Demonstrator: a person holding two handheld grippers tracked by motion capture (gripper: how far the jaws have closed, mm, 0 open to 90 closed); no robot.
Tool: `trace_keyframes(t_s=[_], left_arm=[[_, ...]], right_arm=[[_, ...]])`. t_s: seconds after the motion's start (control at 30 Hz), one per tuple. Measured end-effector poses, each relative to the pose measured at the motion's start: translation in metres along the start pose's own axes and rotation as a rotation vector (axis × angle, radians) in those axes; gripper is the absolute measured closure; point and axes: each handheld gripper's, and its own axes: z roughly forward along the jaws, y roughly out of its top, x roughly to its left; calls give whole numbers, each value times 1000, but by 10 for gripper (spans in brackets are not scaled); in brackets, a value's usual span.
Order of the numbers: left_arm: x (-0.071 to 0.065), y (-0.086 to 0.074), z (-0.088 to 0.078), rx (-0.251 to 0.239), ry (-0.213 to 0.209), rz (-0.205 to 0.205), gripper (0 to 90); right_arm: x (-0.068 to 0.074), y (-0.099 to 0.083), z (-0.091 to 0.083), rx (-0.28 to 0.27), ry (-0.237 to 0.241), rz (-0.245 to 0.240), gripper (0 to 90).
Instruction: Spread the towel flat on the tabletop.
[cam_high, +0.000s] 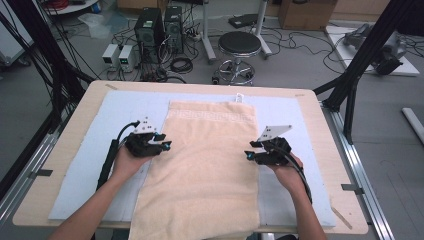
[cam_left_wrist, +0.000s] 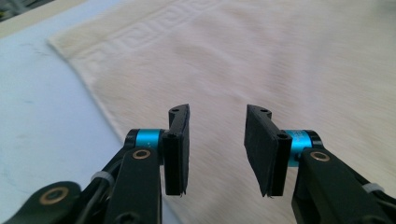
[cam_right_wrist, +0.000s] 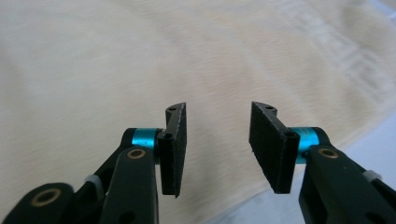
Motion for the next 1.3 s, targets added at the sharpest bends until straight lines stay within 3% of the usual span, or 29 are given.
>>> trace_keyframes(t_s=[0.1,0.27,0.33,0.4,0.47,0.5,0.57,0.63,0.73,0.97,1.13,1.23,1.3], left_arm=[[16,8,16,9,35,-38,607],[32,3,40,101,75,-60,578],[34,-1,45,105,63,-64,560],[37,-3,45,92,43,-67,582],[36,-2,46,87,29,-45,726],[35,-2,46,88,31,-39,828],[34,-1,46,90,39,-37,856],[34,-1,45,97,54,-39,866],[39,-2,40,112,92,-53,868],[53,-9,27,113,95,-79,868],[50,-9,24,107,63,-68,867],[50,-13,18,97,43,-78,861],[51,-15,15,98,57,-76,781]], right_arm=[[-21,4,9,-11,-29,43,544],[-47,6,30,36,-66,95,512],[-53,5,36,60,-86,106,507],[-58,1,42,70,-72,122,507],[-60,-3,49,101,-57,130,509],[-61,-4,51,91,-47,148,522],[-63,-4,52,80,-32,165,593],[-64,-2,54,81,-11,160,708],[-61,7,60,93,-10,129,774],[-58,23,75,105,1,124,795],[-59,21,67,125,44,139,802],[-56,21,63,138,58,123,763],[-54,22,59,114,66,120,733]])
